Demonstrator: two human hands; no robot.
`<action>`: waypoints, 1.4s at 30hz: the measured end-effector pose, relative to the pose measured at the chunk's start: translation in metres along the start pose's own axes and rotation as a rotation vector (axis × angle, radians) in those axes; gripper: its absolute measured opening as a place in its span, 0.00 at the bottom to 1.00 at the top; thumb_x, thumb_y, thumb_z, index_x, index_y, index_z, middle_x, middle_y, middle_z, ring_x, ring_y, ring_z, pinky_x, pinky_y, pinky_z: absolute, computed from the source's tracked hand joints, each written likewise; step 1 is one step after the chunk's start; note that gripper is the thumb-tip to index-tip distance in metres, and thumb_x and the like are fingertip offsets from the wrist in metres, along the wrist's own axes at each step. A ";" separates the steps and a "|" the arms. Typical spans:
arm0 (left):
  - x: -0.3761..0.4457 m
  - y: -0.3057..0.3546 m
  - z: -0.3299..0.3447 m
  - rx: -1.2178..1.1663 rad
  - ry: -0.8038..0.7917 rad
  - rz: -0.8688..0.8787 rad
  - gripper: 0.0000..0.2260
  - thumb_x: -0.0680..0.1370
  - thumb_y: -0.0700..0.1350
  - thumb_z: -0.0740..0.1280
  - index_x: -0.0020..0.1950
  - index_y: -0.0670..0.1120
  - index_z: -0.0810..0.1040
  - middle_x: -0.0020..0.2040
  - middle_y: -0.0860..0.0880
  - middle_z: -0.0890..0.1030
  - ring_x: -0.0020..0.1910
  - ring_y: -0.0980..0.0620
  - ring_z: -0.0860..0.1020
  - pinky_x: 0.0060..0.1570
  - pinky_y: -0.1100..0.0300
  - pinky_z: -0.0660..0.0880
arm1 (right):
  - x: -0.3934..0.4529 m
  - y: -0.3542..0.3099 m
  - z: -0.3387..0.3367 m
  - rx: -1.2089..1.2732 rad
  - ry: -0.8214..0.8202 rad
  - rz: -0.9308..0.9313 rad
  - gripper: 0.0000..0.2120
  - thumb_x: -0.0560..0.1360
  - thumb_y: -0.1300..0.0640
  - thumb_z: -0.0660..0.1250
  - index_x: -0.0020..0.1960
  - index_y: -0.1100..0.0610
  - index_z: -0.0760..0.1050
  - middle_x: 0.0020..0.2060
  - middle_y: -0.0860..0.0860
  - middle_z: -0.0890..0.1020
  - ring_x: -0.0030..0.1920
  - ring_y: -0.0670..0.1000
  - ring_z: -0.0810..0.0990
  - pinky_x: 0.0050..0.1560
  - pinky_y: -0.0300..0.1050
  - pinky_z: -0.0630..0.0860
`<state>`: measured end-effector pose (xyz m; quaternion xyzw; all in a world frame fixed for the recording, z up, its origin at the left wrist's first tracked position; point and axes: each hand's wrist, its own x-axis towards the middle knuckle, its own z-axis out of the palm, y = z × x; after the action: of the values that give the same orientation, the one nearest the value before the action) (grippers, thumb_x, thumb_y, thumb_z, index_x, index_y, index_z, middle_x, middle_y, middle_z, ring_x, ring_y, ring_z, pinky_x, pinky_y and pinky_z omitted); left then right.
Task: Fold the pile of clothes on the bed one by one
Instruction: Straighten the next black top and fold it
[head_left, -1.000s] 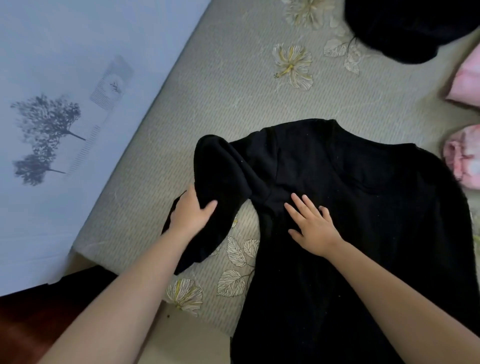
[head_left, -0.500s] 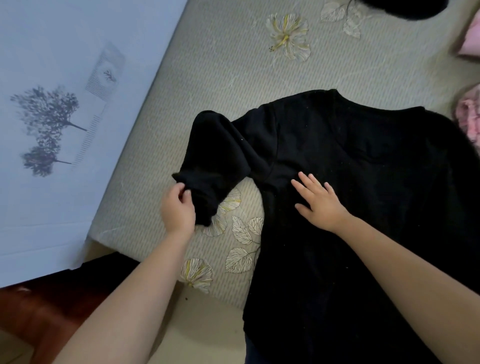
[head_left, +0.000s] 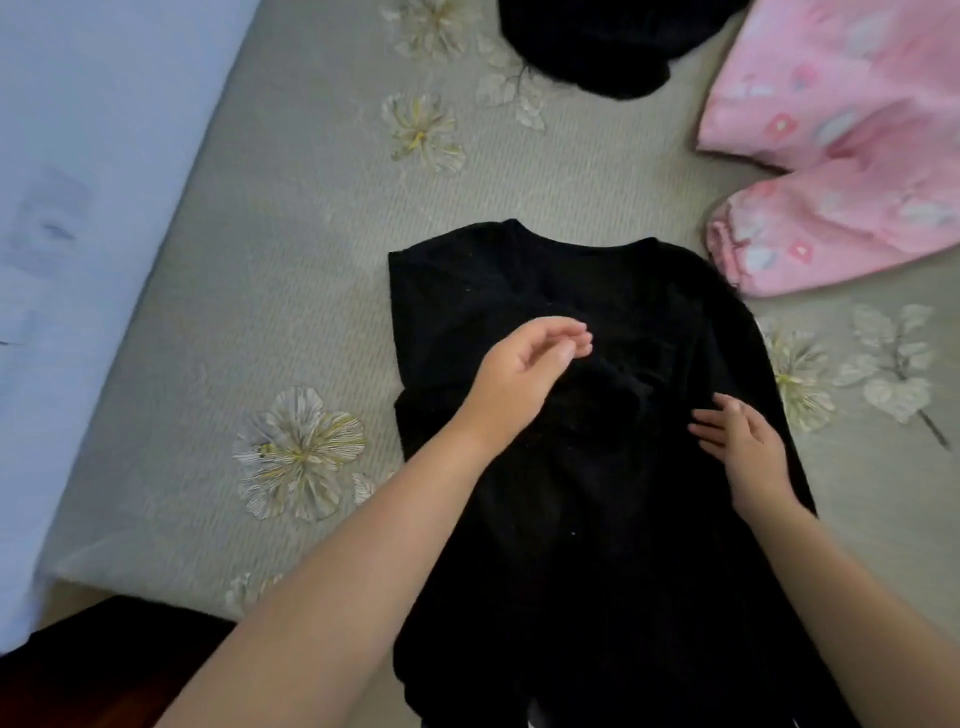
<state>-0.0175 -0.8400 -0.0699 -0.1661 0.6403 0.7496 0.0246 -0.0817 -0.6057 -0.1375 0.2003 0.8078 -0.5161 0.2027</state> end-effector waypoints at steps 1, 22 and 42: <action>-0.003 -0.012 -0.003 0.110 0.083 -0.025 0.09 0.77 0.37 0.62 0.50 0.50 0.77 0.49 0.54 0.79 0.50 0.60 0.78 0.56 0.65 0.73 | 0.001 0.003 -0.005 0.042 0.011 0.033 0.14 0.80 0.54 0.53 0.62 0.56 0.70 0.55 0.60 0.78 0.44 0.48 0.79 0.43 0.39 0.73; -0.010 -0.077 -0.092 1.600 0.024 0.244 0.22 0.48 0.22 0.75 0.40 0.33 0.80 0.30 0.39 0.75 0.25 0.43 0.74 0.22 0.61 0.70 | 0.016 -0.035 0.022 0.317 0.281 -0.029 0.02 0.78 0.56 0.60 0.46 0.51 0.71 0.40 0.47 0.77 0.41 0.49 0.77 0.39 0.37 0.76; 0.094 -0.060 -0.114 1.763 -0.081 -0.038 0.16 0.77 0.40 0.54 0.62 0.37 0.67 0.49 0.39 0.80 0.49 0.39 0.76 0.51 0.50 0.65 | 0.067 -0.046 0.014 -1.229 -0.144 -0.213 0.21 0.74 0.60 0.62 0.66 0.59 0.69 0.59 0.60 0.76 0.62 0.60 0.71 0.62 0.52 0.65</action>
<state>-0.0662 -0.9559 -0.1681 -0.0709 0.9812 -0.0125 0.1790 -0.1604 -0.6288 -0.1445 -0.0695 0.9568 0.0129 0.2822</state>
